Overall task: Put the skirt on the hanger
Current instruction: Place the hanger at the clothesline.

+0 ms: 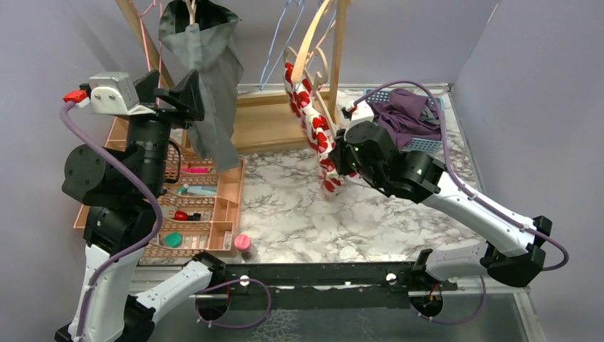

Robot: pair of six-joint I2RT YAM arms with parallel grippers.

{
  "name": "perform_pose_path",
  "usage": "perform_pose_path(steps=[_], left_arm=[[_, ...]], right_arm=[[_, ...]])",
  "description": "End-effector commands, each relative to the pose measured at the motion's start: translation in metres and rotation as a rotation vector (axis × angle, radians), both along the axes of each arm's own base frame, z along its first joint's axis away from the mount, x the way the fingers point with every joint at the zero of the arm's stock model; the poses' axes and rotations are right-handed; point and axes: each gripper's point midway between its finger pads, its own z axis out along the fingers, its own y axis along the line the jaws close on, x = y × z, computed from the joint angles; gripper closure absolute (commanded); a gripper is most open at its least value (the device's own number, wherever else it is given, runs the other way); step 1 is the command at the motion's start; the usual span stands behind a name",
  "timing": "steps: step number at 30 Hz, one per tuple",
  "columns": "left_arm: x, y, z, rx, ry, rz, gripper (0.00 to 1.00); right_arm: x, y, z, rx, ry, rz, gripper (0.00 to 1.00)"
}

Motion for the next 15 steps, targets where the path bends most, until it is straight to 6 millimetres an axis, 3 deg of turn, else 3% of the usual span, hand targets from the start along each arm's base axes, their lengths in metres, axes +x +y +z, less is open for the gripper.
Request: perform_pose_path(steps=[1,8,15], left_arm=[[0.008,0.000,-0.005,0.018,0.017,0.023,0.28],[0.012,-0.003,-0.008,0.025,0.026,0.020,0.27],[0.016,-0.003,-0.010,0.036,0.033,0.028,0.27]], right_arm=[[-0.006,0.023,0.001,0.072,-0.010,0.103,0.99],[-0.022,0.041,-0.041,0.057,0.048,0.189,0.99],[-0.043,0.055,-0.050,0.043,0.004,0.255,0.99]])
